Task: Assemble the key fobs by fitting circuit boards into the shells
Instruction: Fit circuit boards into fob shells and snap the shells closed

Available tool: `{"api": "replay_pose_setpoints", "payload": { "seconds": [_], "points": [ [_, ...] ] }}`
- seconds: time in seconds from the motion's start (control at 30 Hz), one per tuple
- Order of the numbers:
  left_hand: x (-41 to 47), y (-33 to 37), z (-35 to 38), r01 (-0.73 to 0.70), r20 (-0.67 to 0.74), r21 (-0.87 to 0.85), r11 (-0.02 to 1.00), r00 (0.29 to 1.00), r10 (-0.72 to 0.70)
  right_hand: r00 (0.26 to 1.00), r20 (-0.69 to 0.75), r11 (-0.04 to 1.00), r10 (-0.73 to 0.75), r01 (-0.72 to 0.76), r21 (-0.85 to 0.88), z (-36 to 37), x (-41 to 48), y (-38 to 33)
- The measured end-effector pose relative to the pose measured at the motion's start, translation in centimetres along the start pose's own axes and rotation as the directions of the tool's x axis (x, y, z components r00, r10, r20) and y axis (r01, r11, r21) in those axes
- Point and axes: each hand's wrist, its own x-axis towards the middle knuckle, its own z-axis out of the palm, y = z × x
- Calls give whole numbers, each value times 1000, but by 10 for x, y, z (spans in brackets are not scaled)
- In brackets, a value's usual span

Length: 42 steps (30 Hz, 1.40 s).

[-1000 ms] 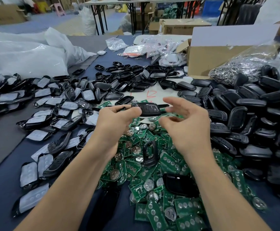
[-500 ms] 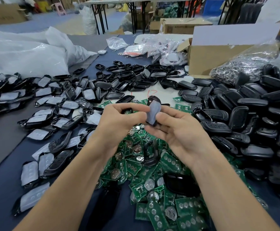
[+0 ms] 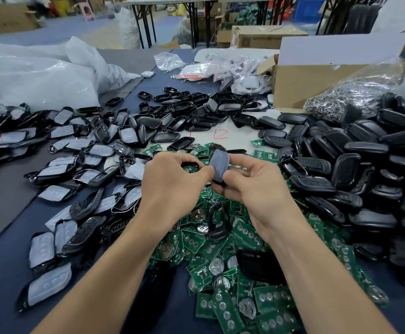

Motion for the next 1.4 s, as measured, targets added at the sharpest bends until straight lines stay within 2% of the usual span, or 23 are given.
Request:
{"api": "replay_pose_setpoints", "payload": {
  "seconds": [0.2, 0.37, 0.6, 0.87, 1.03, 1.2, 1.4],
  "points": [
    [-1, 0, 5, 137, 58, -143, 980, 990, -129, 995, -98, 998, 15, -8, 68, 2, 2, 2],
    [-4, 0, 9, 125, 102, -108, 986, 988, -114, 993, -119, 996, 20, -11, 84, 2, 3, 3],
    [-5, 2, 10, 109, 94, -88, 990, 991, -100, 995, -93, 994, 24, -14, 106, 2, 1, 1],
    [-5, 2, 11, 100, 24, -89, 991, 995, -98, 997, -77, 991, 33, -23, 135, 2, -1, -1],
    [-8, 4, 13, 96, 22, -97, 991, 995, -94, 992, -116, 984, 45, -24, 175, 2, -1, -2],
    [-9, 5, 10, 29, 59, -74, 997, 998, -24, 985, -167, 987, 42, -15, 157, 3, 0, 0],
    [-1, 1, 6, 66, 15, -223, 973, 998, -65, 985, -172, 996, 19, -4, 91, 1, 1, -1]
  ]
}}
